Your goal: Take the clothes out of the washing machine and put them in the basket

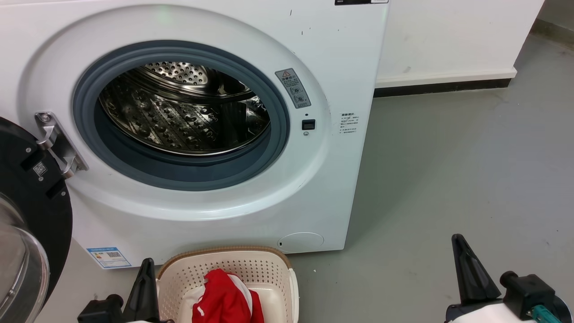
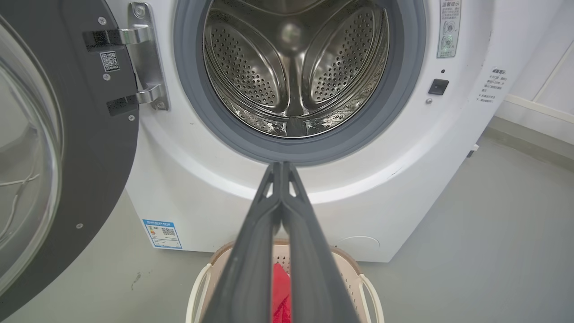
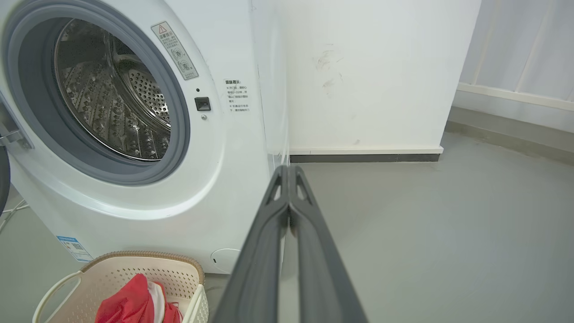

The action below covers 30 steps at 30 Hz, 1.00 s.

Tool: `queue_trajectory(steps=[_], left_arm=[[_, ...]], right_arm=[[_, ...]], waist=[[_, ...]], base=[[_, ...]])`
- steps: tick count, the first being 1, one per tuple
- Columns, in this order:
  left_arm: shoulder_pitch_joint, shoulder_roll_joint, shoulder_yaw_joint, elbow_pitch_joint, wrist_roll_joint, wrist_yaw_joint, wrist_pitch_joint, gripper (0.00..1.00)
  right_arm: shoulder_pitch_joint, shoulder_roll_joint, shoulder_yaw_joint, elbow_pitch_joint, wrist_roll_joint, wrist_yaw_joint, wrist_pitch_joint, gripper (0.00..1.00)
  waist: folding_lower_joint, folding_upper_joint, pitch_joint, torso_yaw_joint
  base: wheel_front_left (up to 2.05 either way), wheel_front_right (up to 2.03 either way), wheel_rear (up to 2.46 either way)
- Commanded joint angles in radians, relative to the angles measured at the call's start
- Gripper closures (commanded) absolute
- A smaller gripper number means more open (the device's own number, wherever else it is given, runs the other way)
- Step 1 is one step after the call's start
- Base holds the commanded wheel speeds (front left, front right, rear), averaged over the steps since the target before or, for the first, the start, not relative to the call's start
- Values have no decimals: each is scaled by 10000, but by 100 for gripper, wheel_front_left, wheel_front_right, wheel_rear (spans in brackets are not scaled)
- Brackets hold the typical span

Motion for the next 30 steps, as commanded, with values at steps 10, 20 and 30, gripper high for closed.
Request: queue_trajectory(steps=[10,20,30], left_arm=[[-526,20,51,37,-2131,-121,432,100],[-812,17,93,215,-3889,-204,835,100],[-1059,15,143,391,-5451,-289,1203,100]], right_arm=[[-512,-177,-8,135,2423,-2,375,100],[-754,-258,-41,328,4388,-3,715,100],[-965,-309,-97,504,6117,-3,1041,100]], waist=[[0,0,18,42],[0,0,38,85],[0,0,58,127]], base=[[0,0,0],[0,0,0],[0,0,0]])
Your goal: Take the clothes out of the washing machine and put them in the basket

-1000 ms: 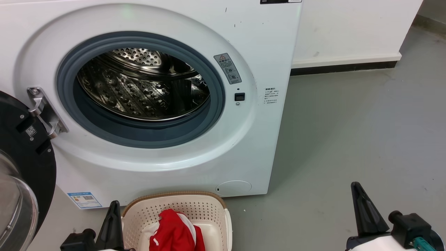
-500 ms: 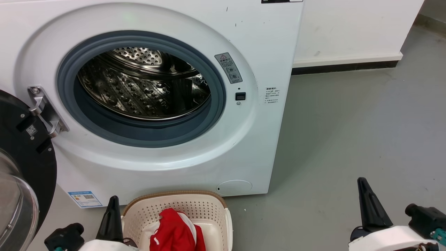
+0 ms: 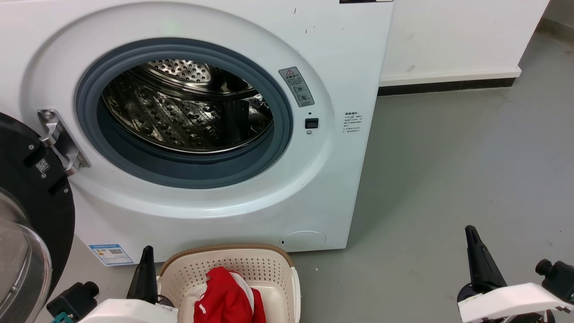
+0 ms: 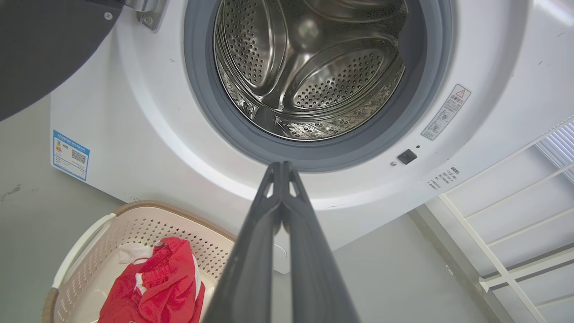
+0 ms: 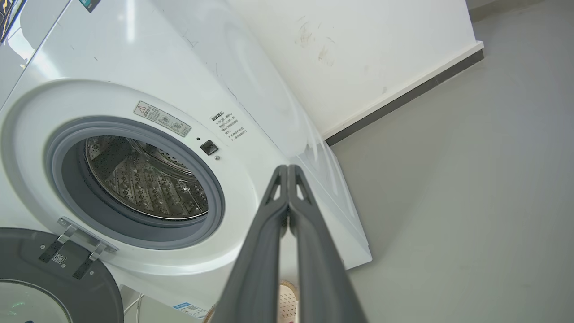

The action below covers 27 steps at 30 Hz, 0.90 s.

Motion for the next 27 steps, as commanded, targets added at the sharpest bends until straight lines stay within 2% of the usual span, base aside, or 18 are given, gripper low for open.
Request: queue_trajectory(steps=[1,27], left_arm=[[-252,15,56,-77,-301,-85,49,100],[-805,10,165,316,-3653,-246,864,100]], right_arm=[[-355,-81,-42,-55,360,-2,38,100],[-768,-126,-243,333,4005,-3,812,100]], waist=[[0,-1,2,5],[0,-1,53,116]], base=[[0,0,0],[0,0,0]])
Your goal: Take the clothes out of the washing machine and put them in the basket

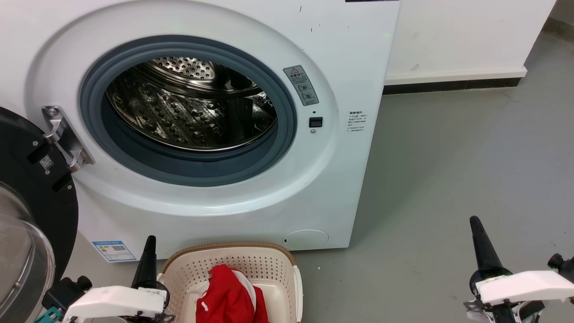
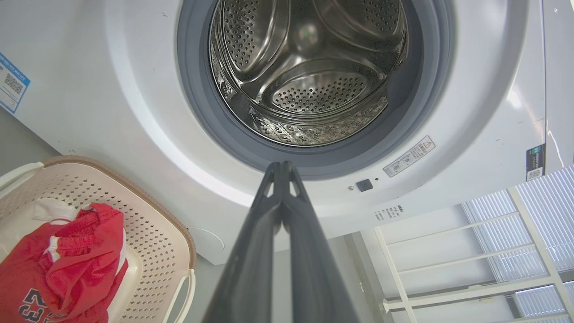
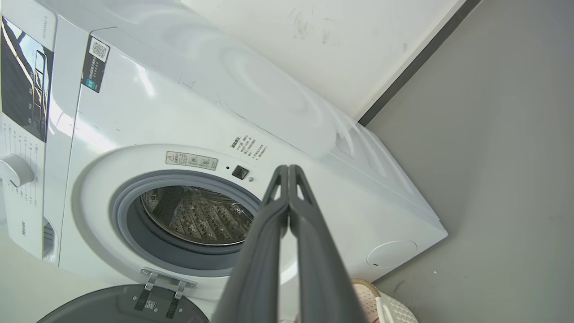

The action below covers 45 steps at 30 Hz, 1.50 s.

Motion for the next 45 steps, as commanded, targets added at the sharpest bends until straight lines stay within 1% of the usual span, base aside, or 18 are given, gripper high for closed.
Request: queue_trajectory(steps=[1,20,45], left_arm=[[-212,11,23,-36,-271,-58,72,100],[-531,6,93,202,-2242,-152,539,100],[-895,1,169,454,-4322,-255,1045,100]], right_arm=[[-212,-53,-40,-18,312,-1,67,100],[-495,-39,-211,220,2410,-3,561,100],[-739,14,-432,469,4590,-5,1112,100]], waist=[[0,0,3,6],[0,0,40,87],[0,0,87,189]], base=[[0,0,0],[0,0,0],[0,0,0]])
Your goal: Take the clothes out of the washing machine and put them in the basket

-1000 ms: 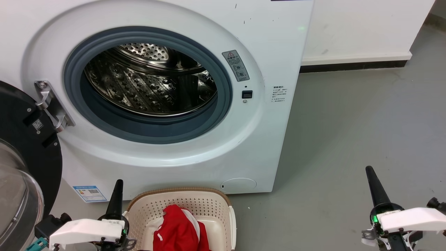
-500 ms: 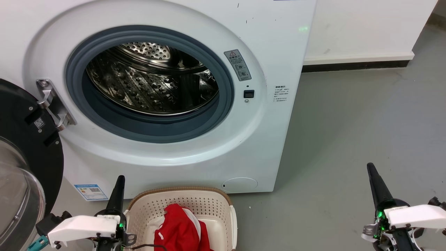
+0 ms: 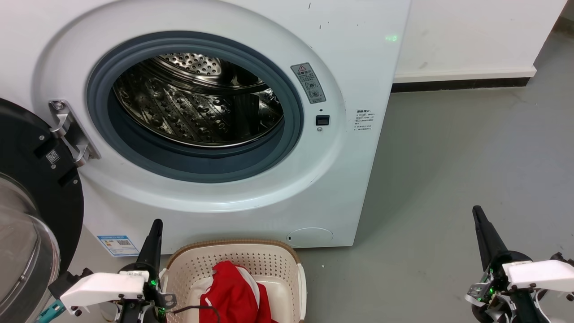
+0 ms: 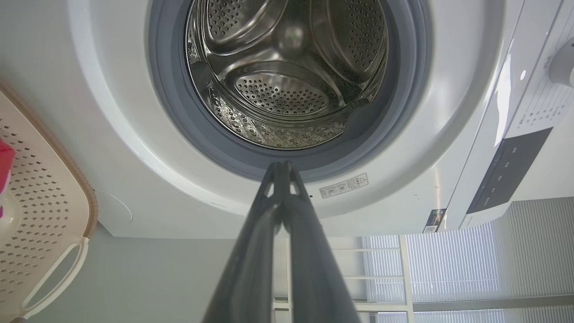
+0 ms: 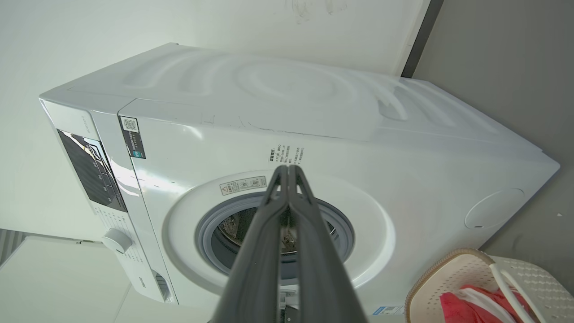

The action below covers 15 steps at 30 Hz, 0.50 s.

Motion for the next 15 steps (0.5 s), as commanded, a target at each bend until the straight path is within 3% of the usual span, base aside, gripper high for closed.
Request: queue_trajectory(steps=[1,15], left_arm=[[-193,-1,43,8,-159,-48,34,100],[-356,-5,80,132,-1198,-94,299,100]], right_arm=[[-168,12,-48,10,185,-4,48,100],[-313,48,-159,144,1265,-5,349,100]], waist=[[0,0,1,4],[0,0,29,63]], base=[[0,0,0],[0,0,0]])
